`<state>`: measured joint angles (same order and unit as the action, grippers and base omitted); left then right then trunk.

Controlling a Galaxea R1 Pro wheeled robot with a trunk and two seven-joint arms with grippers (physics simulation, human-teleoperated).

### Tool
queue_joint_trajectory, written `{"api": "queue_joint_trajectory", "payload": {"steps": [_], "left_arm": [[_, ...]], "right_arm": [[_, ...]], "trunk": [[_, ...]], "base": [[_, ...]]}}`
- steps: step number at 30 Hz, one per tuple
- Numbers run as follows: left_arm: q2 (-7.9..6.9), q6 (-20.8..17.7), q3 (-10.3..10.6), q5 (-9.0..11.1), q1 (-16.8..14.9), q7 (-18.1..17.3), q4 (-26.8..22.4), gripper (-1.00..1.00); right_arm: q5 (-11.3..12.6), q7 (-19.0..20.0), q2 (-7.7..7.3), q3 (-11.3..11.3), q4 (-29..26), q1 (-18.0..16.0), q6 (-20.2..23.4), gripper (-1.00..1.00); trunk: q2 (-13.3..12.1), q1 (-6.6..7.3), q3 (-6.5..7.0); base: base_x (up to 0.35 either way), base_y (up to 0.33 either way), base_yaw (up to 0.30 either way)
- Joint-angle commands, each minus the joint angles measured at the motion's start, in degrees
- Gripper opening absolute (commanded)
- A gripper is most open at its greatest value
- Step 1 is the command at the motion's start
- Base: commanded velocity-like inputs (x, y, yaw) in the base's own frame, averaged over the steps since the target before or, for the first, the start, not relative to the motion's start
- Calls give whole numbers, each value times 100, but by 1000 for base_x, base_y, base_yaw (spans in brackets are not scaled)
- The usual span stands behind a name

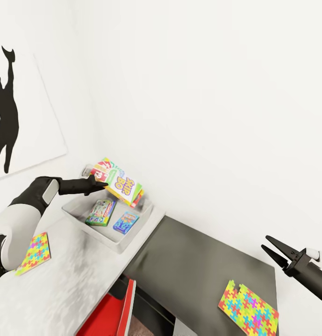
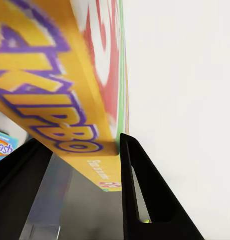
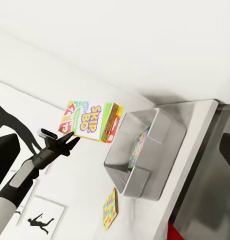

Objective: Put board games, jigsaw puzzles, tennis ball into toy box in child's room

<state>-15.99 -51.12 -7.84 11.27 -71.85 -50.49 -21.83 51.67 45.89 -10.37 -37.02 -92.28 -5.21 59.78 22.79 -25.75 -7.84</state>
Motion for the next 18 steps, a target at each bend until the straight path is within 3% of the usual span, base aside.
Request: {"api": "queue_joint_trajectory", "payload": {"steps": [1,11,18], "left_arm": [[1,-8,-25,-15,-6,-33,3,-100],[-7,29,-172,-17,-4,-31,-40,-100],[-113,32,-191,-17,-7,-23,-63,-100]], "right_arm": [[-25,34,0,-7,0,-7,22,100],[-25,42,0,-19,0,-11,22,100],[-27,43,0,-32,0,-17,22,100]], "trunk": [[13,-3,-22],[13,-3,-116],[13,-3,-183]], "base": [[0,0,0],[0,0,0],[0,0,0]]}}
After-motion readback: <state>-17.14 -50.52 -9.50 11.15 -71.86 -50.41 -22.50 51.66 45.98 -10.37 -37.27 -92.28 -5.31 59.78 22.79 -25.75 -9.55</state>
